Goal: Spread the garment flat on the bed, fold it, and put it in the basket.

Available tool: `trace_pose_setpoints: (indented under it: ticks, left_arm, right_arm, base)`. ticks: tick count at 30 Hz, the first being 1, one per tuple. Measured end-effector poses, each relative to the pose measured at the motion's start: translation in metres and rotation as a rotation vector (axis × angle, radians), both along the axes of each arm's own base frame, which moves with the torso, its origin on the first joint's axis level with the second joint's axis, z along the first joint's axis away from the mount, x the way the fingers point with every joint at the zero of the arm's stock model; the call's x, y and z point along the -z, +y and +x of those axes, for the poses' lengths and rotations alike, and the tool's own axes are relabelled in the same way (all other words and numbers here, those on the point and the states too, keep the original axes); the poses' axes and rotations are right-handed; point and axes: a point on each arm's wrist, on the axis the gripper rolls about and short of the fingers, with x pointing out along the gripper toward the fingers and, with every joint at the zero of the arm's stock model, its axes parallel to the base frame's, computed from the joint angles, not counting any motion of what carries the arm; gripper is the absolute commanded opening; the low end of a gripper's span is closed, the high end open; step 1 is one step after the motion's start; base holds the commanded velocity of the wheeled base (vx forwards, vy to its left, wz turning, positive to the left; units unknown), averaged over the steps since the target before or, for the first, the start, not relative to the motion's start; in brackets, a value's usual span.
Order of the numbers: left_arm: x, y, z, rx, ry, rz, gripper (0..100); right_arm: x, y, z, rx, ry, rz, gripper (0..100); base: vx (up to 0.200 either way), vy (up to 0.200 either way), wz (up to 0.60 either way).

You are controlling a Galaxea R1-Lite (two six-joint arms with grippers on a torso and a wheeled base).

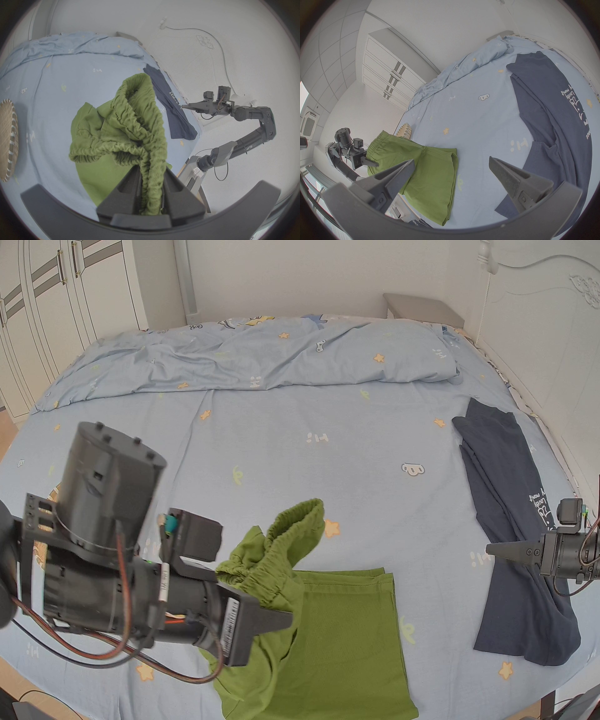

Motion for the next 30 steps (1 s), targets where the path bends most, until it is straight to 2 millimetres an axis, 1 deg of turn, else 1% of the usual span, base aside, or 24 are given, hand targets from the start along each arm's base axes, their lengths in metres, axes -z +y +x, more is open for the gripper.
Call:
trace_pose_setpoints:
  ticks: [7,11,12,17,23,27,30]
  left_arm:
    - [0.019,-0.033,-0.003,-0.021,0.045,0.024,0]
    - [0.029,-0.046,-0.005,-0.006,0.070,0.041,0]
    - [0.031,-0.049,-0.005,-0.004,0.073,0.039,100]
    - [0.038,-0.066,-0.004,-0.006,0.086,-0.009,100]
    - [0.041,-0.085,-0.011,0.015,0.081,-0.106,100]
    - [0.043,-0.091,-0.012,0.026,0.057,-0.173,100]
    - [0.047,-0.086,-0.008,0.014,0.060,-0.187,100]
  right_arm:
    - [0.002,0.000,0.001,0.001,0.010,-0.001,100]
    - [0.003,0.000,0.002,0.004,0.015,-0.002,100]
    - [0.003,0.000,0.002,0.003,0.015,-0.002,100]
    - [0.004,0.000,0.003,0.003,0.019,-0.002,100]
    - [0.004,0.000,0.003,0.003,0.019,-0.003,100]
    - [0.004,-0.001,0.003,0.004,0.020,-0.003,100]
    - [0.004,-0.001,0.003,0.004,0.019,-0.002,100]
  base:
    - [0.000,0.000,0.00]
    - [0.000,0.000,0.00]
    - [0.000,0.000,0.00]
    - [0.000,0.000,0.00]
    - [0.000,0.000,0.00]
    - [0.000,0.000,0.00]
    - [0.000,0.000,0.00]
